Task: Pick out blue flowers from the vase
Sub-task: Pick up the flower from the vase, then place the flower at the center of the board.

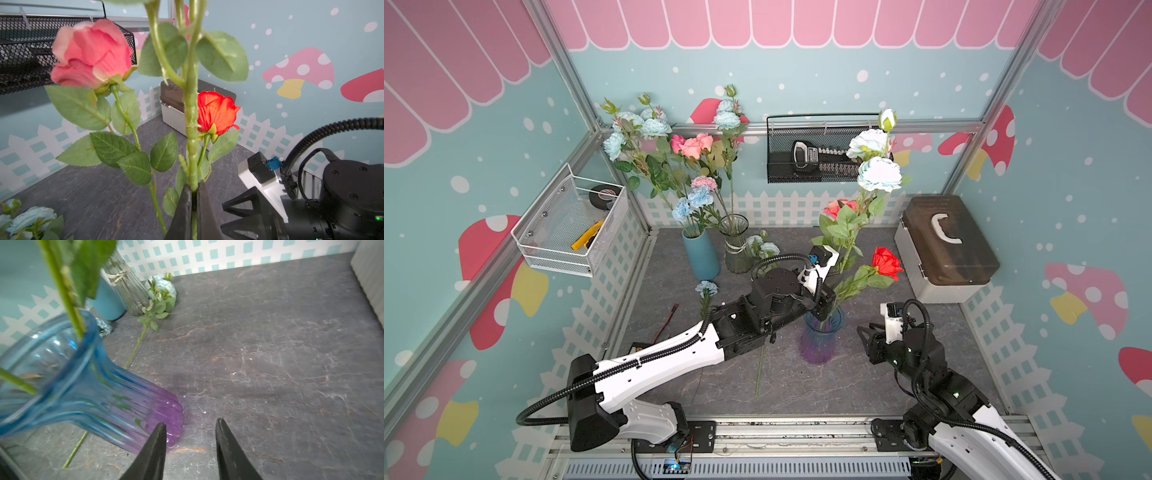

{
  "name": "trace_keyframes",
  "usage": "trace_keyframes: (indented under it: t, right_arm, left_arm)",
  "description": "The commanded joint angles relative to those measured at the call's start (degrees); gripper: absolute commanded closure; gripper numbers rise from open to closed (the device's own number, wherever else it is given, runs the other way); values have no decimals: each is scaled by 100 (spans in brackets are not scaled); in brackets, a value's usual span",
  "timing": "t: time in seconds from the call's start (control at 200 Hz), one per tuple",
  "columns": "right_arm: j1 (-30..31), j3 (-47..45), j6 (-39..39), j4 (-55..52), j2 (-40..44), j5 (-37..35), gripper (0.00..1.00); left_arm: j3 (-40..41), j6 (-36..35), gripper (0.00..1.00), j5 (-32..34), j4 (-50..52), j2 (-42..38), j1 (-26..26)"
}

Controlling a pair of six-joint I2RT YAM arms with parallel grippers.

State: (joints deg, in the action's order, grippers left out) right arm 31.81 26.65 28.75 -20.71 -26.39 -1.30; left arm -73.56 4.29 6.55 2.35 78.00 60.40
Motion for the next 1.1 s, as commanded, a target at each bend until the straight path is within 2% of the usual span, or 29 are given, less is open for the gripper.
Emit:
trace_keyframes:
  t: [0.0, 0.085, 0.2, 0.365, 0.51, 0.655, 0.901, 1.096]
  right_arm:
    - [-23, 565, -207, -279, 64, 688, 60]
    - [-24, 720, -309, -405, 144, 659, 59]
    - [-24, 486, -340, -327, 91, 435, 58]
    - [-25, -252, -49, 272, 111, -15, 44]
    - [-25, -718, -4, 437, 530, -667, 38]
    - [-17, -894, 77, 433, 808, -867, 36]
    - [-19, -903, 78, 528, 575, -844, 37]
    - [-25, -949, 87, 592, 570, -826, 33]
  left_arm:
    - [-366, -65, 100, -263, -77, -187, -23]
    - [-462, -76, 100, -320, -54, -290, -20]
    - [-708, -91, 100, -401, 153, -422, -36]
    - [-1120, -131, 100, -555, 569, -592, -39]
    - [-1490, -188, 100, -715, 950, -749, -60]
    - [-2010, -162, 100, -970, 1459, -746, -73]
    - [-2539, -22, 100, -1141, 1848, -811, -78]
    - [-3045, -87, 100, -910, 2460, -847, -86]
